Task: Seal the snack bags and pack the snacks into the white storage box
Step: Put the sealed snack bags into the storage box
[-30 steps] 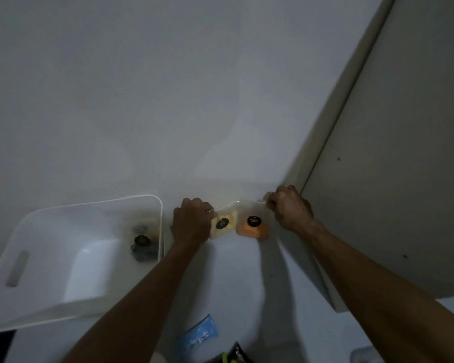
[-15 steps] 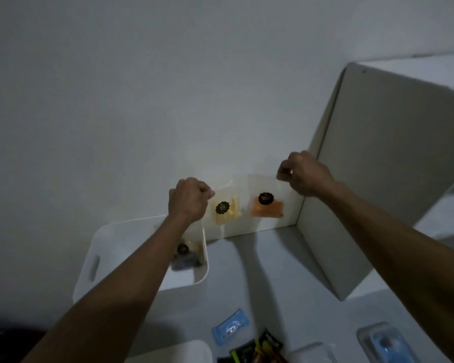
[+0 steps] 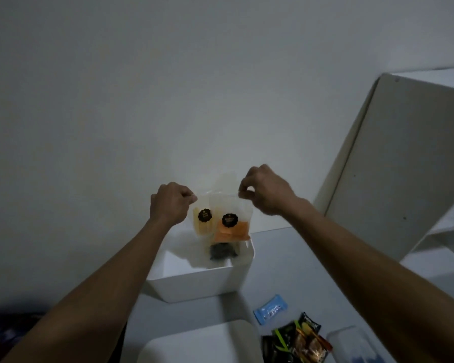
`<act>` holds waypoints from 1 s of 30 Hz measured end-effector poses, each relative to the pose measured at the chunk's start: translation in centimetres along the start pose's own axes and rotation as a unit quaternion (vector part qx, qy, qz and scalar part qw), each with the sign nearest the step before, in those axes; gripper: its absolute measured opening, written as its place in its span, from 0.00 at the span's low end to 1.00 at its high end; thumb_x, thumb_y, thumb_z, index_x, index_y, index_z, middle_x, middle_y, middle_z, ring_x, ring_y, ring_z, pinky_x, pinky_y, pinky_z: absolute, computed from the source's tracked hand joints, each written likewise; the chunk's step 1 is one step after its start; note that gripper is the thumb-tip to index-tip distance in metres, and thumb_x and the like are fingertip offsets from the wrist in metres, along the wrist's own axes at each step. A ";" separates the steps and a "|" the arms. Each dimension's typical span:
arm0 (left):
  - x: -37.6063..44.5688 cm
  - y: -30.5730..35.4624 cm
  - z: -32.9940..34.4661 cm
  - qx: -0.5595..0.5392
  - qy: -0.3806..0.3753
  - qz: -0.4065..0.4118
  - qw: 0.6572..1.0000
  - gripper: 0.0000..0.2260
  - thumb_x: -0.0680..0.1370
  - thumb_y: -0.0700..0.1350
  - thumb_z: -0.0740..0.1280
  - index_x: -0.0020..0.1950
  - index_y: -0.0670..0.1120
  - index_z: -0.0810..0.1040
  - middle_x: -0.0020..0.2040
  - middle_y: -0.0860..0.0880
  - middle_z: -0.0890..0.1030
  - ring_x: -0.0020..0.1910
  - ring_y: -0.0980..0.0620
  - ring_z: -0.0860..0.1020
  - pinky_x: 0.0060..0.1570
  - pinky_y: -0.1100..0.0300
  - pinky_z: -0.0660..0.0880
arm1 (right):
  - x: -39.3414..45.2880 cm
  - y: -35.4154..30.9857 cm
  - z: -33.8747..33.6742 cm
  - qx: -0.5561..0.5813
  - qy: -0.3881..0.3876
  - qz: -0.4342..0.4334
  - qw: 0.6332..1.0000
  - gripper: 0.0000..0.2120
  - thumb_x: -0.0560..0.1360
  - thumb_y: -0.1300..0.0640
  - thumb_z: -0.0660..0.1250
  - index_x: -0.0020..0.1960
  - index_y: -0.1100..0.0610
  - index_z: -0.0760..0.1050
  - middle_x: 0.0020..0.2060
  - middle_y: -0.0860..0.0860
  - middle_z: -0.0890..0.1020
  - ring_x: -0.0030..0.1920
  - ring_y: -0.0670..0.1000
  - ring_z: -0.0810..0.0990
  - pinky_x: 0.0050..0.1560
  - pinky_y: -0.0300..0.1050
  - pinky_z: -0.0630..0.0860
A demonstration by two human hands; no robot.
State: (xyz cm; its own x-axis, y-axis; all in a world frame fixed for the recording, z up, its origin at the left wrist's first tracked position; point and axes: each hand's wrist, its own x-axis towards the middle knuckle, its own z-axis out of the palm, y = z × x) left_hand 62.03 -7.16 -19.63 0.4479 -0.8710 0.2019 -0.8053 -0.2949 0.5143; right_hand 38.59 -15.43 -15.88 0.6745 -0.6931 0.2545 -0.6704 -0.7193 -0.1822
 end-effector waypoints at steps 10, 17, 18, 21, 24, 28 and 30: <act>1.6 -2.5 8.8 0.047 -0.089 0.010 0.995 0.06 0.74 0.54 0.72 0.45 0.55 0.86 0.48 0.50 0.81 0.54 0.48 0.75 0.55 0.47 0.72 | -0.8 0.3 12.6 0.006 -0.064 0.033 0.997 0.07 0.76 0.47 0.69 0.51 0.45 0.84 0.79 0.49 0.55 0.75 0.57 0.52 0.67 0.58 0.65; 1.7 -3.9 14.8 0.085 -0.130 0.023 0.988 0.06 0.75 0.53 0.71 0.50 0.56 0.85 0.50 0.51 0.79 0.51 0.49 0.75 0.52 0.51 0.72 | -0.7 2.4 18.3 0.024 -0.086 0.062 0.994 0.07 0.75 0.44 0.69 0.47 0.45 0.84 0.80 0.48 0.49 0.77 0.58 0.47 0.71 0.61 0.62; 1.7 -4.0 15.4 0.090 -0.134 0.026 0.987 0.06 0.75 0.53 0.71 0.50 0.56 0.85 0.50 0.51 0.79 0.51 0.49 0.74 0.50 0.53 0.71 | -0.7 2.6 18.9 0.025 -0.095 0.066 0.993 0.08 0.75 0.44 0.68 0.48 0.44 0.84 0.80 0.47 0.48 0.77 0.58 0.47 0.71 0.62 0.61; 1.9 -4.5 16.9 0.088 -0.136 0.022 0.987 0.05 0.75 0.52 0.71 0.48 0.56 0.86 0.49 0.51 0.78 0.51 0.49 0.75 0.49 0.54 0.71 | -0.4 3.4 20.4 0.028 -0.118 0.076 0.990 0.08 0.76 0.44 0.67 0.50 0.43 0.84 0.80 0.47 0.46 0.77 0.59 0.45 0.72 0.64 0.60; 2.1 -5.0 18.0 0.085 -0.133 0.007 0.987 0.04 0.75 0.50 0.71 0.47 0.55 0.86 0.48 0.50 0.80 0.49 0.50 0.76 0.50 0.52 0.74 | -0.1 3.8 21.5 0.035 -0.130 0.088 0.987 0.11 0.76 0.43 0.66 0.57 0.41 0.81 0.80 0.47 0.47 0.78 0.59 0.45 0.72 0.66 0.59; 2.4 -5.5 18.9 0.093 -0.118 -0.005 0.989 0.06 0.76 0.52 0.70 0.50 0.55 0.85 0.50 0.49 0.78 0.50 0.49 0.76 0.51 0.53 0.73 | 0.6 3.8 21.8 0.048 -0.143 0.111 0.982 0.16 0.76 0.40 0.65 0.60 0.45 0.81 0.80 0.48 0.48 0.78 0.59 0.45 0.72 0.65 0.60; 2.4 -5.7 19.2 0.081 -0.118 -0.011 0.990 0.07 0.75 0.52 0.71 0.51 0.54 0.85 0.51 0.49 0.78 0.51 0.48 0.76 0.51 0.52 0.74 | 0.8 3.8 21.7 0.048 -0.145 0.119 0.981 0.17 0.74 0.39 0.67 0.58 0.47 0.81 0.79 0.48 0.49 0.77 0.59 0.46 0.72 0.64 0.61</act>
State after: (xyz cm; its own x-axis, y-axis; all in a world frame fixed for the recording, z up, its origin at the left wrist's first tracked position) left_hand 60.23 -15.12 -38.05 0.3774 -0.9259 -0.0182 -0.8567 -0.3565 0.3727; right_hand 43.31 -19.71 -37.03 0.5719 -0.8160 -0.0838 -0.7964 -0.5278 -0.2952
